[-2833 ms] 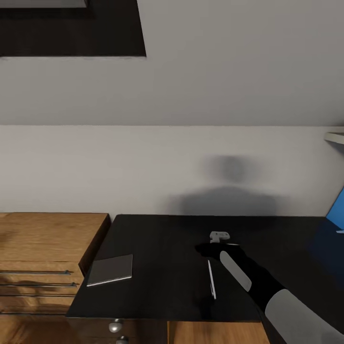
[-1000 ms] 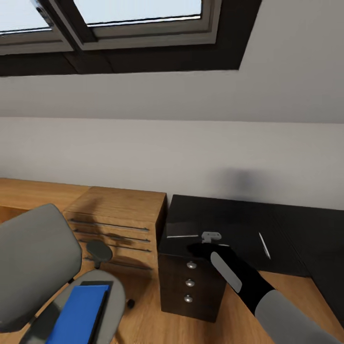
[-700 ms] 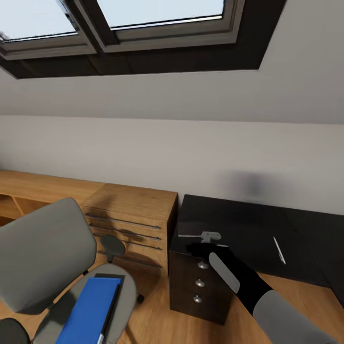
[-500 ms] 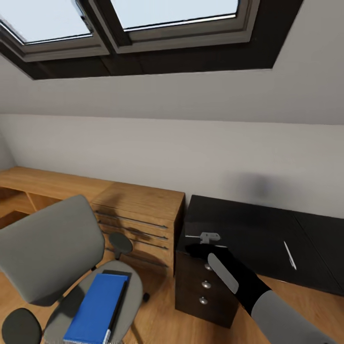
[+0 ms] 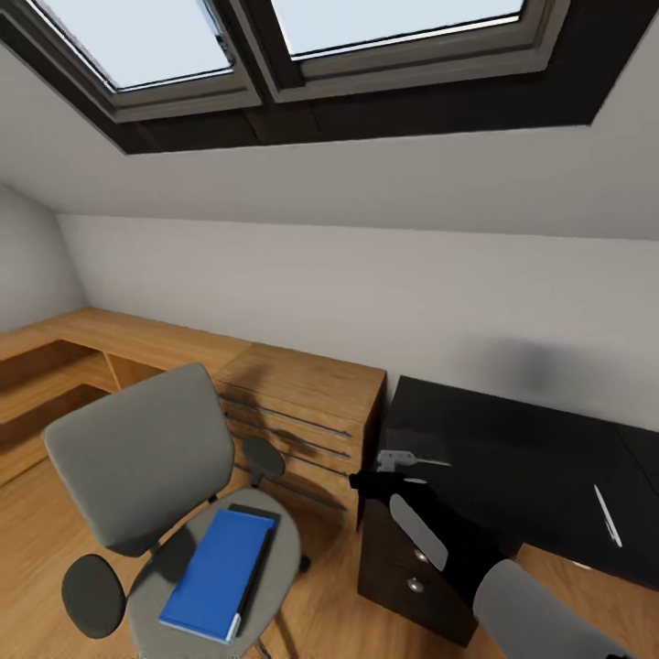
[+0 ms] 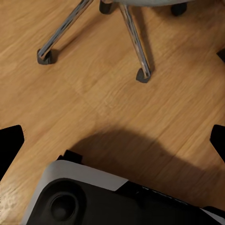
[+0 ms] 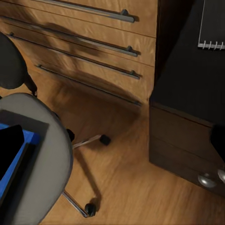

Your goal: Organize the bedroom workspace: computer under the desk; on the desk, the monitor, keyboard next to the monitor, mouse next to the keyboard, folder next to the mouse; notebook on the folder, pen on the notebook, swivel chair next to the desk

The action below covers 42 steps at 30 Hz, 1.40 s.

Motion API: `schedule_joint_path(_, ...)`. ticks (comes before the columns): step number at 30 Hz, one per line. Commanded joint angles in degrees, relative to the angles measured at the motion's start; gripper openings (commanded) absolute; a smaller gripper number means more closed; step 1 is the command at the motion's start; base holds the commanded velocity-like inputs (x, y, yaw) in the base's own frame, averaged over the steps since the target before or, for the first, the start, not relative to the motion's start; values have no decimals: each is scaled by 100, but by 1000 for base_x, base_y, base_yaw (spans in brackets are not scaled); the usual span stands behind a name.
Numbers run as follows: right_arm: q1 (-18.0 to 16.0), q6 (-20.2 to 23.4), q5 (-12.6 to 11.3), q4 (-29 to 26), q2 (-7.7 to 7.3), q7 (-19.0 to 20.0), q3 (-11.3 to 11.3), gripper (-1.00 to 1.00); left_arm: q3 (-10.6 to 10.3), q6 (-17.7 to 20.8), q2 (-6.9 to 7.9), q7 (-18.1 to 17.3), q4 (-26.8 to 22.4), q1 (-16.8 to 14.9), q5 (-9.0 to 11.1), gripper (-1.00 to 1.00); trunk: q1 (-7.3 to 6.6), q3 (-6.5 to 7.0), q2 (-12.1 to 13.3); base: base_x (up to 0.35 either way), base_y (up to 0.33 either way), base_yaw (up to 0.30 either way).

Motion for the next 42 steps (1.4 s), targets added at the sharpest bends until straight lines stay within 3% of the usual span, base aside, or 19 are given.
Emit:
schedule_joint_path(1,-6,4,-54,-12,-8,-55,35,100,-34,-16,4,-19,-2,-1,61,100,1,-11,-6,0,0,90)
schedule_joint_path(42,-6,-130,-46,11,2,-60,76,100,-34,-16,4,-19,1,-2,62,100,1,-288,-6,0,0,172)
